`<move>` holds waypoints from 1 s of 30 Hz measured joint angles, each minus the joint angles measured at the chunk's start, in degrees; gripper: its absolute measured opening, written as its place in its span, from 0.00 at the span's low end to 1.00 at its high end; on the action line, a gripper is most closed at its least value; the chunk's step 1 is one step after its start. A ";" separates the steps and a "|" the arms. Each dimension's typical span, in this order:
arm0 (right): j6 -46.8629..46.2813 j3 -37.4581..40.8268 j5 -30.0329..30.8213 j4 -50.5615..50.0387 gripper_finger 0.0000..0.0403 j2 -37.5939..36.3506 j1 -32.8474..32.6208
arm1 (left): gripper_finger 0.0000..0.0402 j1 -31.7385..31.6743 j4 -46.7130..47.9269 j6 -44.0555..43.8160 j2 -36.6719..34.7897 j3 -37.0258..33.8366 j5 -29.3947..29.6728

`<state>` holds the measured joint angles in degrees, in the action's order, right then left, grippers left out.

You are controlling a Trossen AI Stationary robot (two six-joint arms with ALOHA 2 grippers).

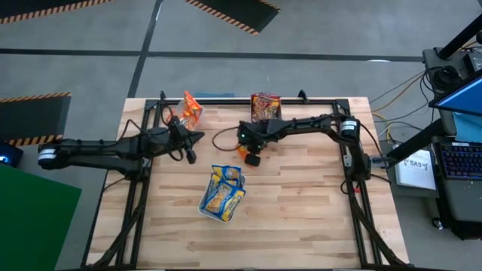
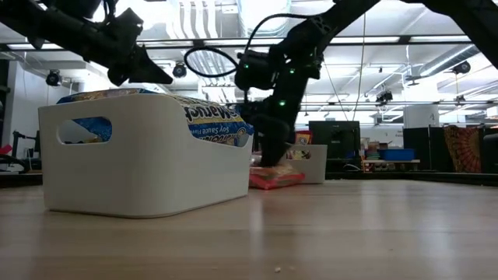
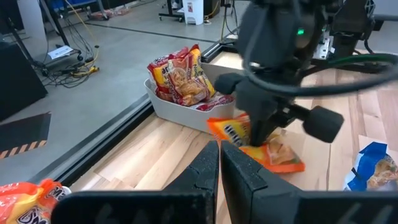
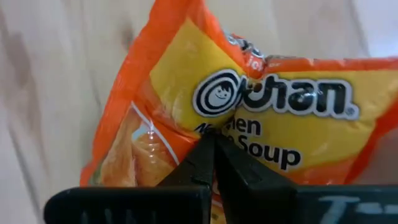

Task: Sort Maruchan noodles
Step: Put the orange noodle pack into the transparent bin

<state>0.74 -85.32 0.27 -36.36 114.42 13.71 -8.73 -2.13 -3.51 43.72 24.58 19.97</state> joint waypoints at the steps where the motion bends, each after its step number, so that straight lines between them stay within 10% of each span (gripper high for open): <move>1: -0.40 0.96 0.32 -0.49 0.02 -0.08 -0.49 | 0.00 0.00 0.02 -0.06 0.18 0.00 0.00; 18: -17.93 13.11 -0.67 -11.88 0.02 -20.55 -10.99 | 0.00 0.02 -7.30 -2.10 5.91 -0.07 -5.15; 30: -23.58 47.65 1.70 24.97 0.02 -45.90 -13.23 | 0.00 1.35 -17.96 -7.42 12.92 2.81 -10.70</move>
<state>-22.84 -37.67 1.97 -11.39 68.52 0.49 -7.38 -20.10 -10.93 56.64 27.39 9.27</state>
